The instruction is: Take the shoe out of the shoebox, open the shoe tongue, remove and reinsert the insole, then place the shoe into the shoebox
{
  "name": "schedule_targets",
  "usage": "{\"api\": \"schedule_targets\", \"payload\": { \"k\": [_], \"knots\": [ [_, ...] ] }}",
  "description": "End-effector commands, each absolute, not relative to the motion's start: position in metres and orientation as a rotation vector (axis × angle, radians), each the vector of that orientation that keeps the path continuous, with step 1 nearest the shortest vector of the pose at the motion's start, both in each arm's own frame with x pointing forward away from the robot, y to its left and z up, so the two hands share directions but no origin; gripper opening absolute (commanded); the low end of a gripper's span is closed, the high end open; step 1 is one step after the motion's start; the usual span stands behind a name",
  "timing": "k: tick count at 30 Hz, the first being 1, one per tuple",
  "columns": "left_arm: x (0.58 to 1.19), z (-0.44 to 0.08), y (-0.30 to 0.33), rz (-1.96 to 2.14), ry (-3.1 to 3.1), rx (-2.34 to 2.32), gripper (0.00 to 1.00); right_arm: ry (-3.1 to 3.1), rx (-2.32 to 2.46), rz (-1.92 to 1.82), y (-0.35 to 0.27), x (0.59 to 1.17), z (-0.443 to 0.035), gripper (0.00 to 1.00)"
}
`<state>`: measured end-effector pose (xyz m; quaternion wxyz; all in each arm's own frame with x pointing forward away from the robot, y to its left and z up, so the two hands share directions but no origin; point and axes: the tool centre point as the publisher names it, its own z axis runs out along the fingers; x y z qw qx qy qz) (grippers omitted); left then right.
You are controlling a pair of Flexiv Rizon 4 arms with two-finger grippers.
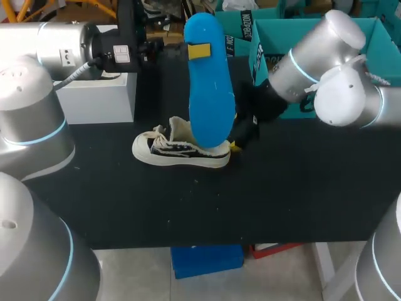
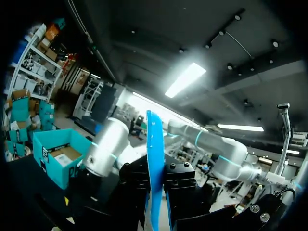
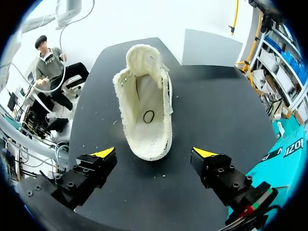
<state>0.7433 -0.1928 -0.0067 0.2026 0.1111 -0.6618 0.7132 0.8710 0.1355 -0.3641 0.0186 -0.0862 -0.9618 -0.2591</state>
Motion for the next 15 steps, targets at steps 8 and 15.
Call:
{"api": "schedule_targets", "payload": {
  "k": [8,15],
  "knots": [
    [0.742,-0.008,-0.194,1.994,-1.849,0.314,0.0,-3.036,-0.275,0.329,0.152,0.884,-0.352,1.0],
    [0.742,-0.008,-0.194,1.994,-1.849,0.314,0.0,-3.039,-0.256,0.373,0.16,0.89,-0.35,1.0]
  ]
}}
